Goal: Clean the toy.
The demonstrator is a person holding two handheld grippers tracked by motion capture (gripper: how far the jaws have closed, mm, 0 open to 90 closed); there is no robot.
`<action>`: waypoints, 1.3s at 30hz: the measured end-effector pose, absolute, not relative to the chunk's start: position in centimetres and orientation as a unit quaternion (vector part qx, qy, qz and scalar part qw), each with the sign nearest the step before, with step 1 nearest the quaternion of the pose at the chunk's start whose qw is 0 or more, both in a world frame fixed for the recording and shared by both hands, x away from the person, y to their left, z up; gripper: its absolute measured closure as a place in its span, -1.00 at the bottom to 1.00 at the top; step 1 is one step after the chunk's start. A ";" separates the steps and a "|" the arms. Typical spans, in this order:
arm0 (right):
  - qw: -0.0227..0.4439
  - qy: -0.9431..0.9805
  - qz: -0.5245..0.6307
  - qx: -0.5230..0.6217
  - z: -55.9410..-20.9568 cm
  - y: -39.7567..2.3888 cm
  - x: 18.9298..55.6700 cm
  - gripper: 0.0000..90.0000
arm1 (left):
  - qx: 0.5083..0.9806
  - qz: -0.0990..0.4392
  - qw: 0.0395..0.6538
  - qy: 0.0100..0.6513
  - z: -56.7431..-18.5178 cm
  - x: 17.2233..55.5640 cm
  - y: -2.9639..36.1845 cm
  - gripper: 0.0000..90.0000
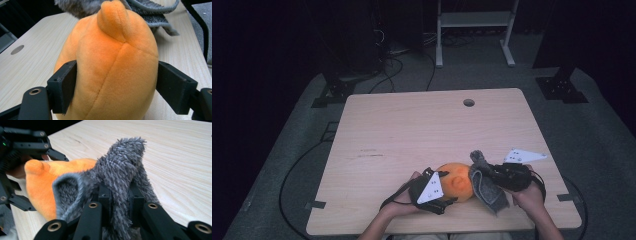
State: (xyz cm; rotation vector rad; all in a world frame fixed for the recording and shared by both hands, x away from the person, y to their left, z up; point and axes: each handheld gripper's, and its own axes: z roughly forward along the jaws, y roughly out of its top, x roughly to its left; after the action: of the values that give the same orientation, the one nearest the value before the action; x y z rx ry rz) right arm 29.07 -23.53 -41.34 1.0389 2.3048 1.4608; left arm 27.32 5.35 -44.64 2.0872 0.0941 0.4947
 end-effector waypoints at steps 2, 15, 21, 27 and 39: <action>0.103 0.781 0.515 0.338 -40.8 -23.1 28.8 0.69 | 0.854 0.202 0.478 0.037 -44.7 27.3 5.3 -0.52; 0.102 0.778 0.503 0.363 -42.1 -24.1 29.5 0.69 | 0.857 0.172 0.481 0.065 -44.4 28.5 6.9 -0.52; 0.091 0.785 0.513 0.334 -42.1 -22.5 29.4 0.68 | 0.856 0.161 0.486 0.075 -44.5 28.9 7.4 -0.52; 0.080 0.783 0.484 0.383 -43.7 -23.5 30.7 0.69 | 0.854 0.153 0.490 0.086 -44.6 29.3 7.9 -0.52; 0.111 0.791 0.469 0.377 -43.5 -23.0 30.8 0.68 | 0.854 0.155 0.489 0.085 -44.7 29.4 7.7 -0.52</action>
State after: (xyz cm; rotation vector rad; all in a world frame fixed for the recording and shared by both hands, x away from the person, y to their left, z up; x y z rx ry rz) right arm 30.76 -22.95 -43.51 1.1063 2.3225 1.3785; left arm 29.37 7.70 -44.66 2.0764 0.2063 0.3764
